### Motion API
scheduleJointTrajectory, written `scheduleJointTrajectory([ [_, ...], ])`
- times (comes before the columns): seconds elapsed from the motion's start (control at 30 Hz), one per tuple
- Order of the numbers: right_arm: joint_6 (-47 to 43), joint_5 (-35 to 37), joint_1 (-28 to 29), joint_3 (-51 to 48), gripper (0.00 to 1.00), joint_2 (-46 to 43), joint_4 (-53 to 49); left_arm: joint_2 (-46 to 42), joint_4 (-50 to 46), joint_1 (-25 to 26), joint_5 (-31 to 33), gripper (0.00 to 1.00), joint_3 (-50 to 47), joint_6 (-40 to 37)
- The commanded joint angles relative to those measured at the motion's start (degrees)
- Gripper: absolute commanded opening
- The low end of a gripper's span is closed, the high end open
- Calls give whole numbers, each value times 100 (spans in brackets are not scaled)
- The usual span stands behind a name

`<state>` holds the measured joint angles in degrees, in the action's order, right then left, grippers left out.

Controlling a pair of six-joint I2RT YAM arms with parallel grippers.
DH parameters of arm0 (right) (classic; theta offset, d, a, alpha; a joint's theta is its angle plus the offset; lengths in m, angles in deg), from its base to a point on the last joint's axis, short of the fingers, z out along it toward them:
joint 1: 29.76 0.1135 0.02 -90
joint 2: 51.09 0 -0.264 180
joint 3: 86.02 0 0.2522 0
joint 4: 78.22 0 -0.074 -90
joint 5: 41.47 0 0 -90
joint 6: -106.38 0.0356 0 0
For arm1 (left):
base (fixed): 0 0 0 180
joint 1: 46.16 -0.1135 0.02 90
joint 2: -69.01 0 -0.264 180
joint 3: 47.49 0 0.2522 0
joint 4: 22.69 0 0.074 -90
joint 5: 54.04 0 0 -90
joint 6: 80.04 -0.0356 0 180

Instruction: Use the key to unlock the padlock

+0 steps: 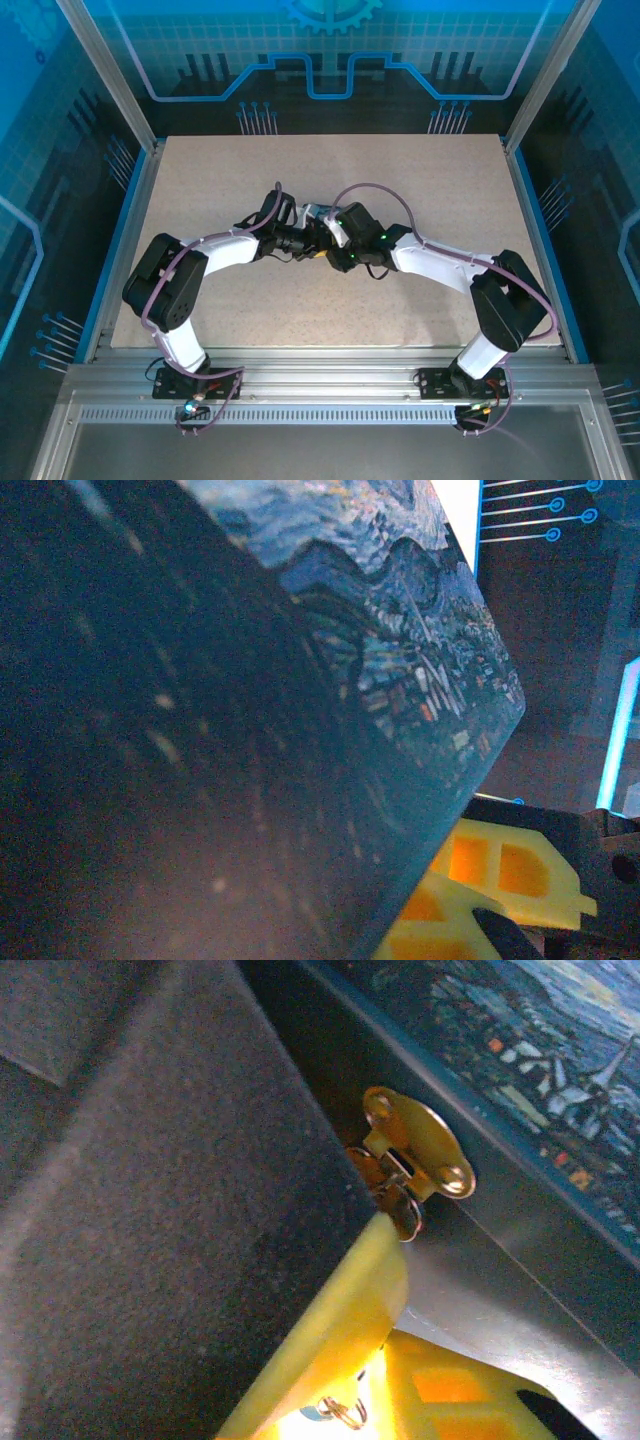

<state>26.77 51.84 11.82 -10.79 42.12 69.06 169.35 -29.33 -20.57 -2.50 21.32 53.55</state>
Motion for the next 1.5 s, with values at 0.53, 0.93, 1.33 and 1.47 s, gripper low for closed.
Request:
scheduleJointTrajectory([
  [0.53, -89, -80, 19, 1, 36, -97, -72, 58, 170, -89, -303, 0, 112, 32],
  [0.93, -175, -80, 23, -126, 0, -167, -125, 113, 203, -90, -311, 0, 104, 68],
  [1.33, -321, -323, 35, -178, 0, 257, 19, 220, -46, -91, -91, 34, -112, -91],
  [1.47, -408, -459, 42, -236, 0, 425, 68, 234, 29, -110, 89, 38, -349, -115],
])
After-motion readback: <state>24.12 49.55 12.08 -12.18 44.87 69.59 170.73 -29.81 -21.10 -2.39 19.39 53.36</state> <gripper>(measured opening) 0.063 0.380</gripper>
